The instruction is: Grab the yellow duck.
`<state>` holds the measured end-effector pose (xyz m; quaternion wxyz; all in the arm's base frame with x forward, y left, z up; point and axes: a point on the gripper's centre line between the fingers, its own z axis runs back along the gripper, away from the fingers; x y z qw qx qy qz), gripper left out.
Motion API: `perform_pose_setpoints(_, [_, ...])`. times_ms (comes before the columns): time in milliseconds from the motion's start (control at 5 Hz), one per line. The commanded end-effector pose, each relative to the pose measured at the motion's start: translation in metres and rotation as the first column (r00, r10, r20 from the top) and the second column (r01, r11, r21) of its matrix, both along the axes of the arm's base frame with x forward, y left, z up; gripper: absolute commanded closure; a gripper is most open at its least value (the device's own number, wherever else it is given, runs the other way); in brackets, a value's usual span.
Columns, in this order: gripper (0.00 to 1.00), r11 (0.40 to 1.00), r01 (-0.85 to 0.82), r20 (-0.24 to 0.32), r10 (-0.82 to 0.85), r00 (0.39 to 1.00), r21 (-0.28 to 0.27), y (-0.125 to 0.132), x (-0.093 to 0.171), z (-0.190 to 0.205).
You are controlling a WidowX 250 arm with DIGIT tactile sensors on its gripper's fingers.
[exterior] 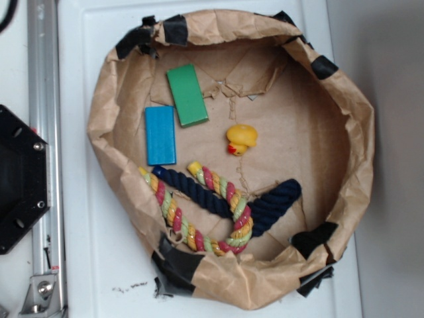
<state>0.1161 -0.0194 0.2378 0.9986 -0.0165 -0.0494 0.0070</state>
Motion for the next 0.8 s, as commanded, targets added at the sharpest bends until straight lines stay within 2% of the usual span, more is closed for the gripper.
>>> perform_pose_setpoints(0, [0.0,1.0,0.0,0.0,0.0,1.0,0.0,0.0,0.0,0.0])
perform_pose_setpoints(200, [0.0,0.994,-0.009,0.131,0.023,0.991,-0.113,0.01,0.044,-0.031])
perform_pose_setpoints(400, [0.0,0.997,-0.04,0.172,0.051,0.984,-0.065,0.024,0.078,-0.055])
perform_pose_setpoints(600, [0.0,0.999,-0.037,0.168,0.043,0.985,-0.037,0.035,0.101,-0.075])
